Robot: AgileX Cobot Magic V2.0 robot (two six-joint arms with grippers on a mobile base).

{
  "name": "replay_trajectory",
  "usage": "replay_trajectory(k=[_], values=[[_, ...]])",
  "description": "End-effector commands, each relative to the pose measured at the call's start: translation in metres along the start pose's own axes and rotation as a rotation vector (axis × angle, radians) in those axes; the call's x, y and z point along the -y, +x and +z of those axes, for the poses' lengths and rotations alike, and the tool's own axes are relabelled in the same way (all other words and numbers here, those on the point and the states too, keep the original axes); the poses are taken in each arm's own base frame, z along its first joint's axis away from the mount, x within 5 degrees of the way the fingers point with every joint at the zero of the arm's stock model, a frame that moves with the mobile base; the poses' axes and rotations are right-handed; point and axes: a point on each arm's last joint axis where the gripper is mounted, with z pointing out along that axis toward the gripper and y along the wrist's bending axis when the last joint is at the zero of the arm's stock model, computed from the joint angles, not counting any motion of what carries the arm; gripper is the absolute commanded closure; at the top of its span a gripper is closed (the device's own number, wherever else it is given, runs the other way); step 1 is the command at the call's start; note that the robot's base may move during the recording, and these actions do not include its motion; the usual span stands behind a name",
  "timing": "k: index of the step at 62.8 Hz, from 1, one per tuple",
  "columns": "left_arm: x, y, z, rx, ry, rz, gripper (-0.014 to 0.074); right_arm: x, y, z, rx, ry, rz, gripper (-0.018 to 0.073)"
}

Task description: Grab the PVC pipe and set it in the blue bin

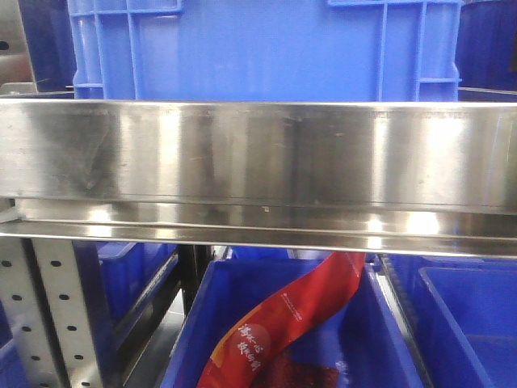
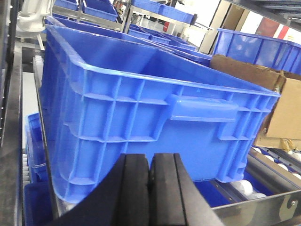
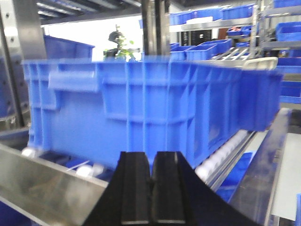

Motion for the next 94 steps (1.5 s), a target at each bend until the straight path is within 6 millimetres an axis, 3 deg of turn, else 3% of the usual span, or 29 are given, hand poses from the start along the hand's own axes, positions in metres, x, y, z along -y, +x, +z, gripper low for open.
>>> replay_trajectory(k=[1,8,33,52,94], values=[[0.001,-0.002,-0.001,0.023,0.006,-0.011,0.0707,0.000,0.015,0.003,0.018,-0.011,-0.030,0.0727],[0.001,-0.002,-0.001,0.023,0.006,-0.011,0.0707,0.002,0.037,0.004,-0.003,-0.010,-0.122,0.0727],[0.001,-0.002,-0.001,0.023,0.006,-0.011,0.0707,0.019,0.037,0.002,-0.021,0.299,-0.155,0.0727],[0.001,-0.002,-0.001,0.023,0.006,-0.011,0.0707,0.027,0.041,-0.001,-0.048,0.445,-0.073,0.0727],[0.001,-0.002,-0.001,0.023,0.006,-0.011,0.0707,0.028,0.037,-0.002,-0.014,0.471,-0.135,0.0727]])
